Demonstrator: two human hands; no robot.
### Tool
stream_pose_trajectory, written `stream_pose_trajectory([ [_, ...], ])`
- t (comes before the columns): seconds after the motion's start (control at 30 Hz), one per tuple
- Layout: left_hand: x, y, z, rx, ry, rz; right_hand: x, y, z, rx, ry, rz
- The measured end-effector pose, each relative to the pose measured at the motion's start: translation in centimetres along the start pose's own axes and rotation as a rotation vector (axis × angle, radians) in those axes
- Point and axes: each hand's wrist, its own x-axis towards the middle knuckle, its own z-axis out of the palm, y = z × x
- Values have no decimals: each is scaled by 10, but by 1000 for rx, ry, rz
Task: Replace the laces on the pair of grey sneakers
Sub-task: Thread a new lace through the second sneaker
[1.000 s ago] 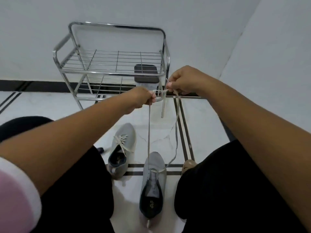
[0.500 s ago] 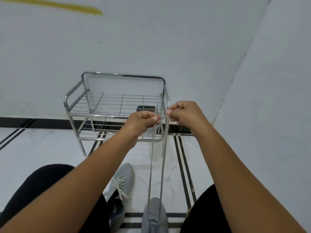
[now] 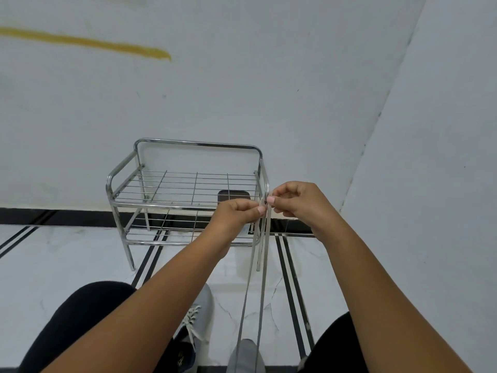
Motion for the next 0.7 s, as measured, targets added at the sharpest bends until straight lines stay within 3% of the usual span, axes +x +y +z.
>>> stream_pose_trajectory([
  [0.7,6,-5,15,22,0,106,-3,6,-5,113,26,-12],
])
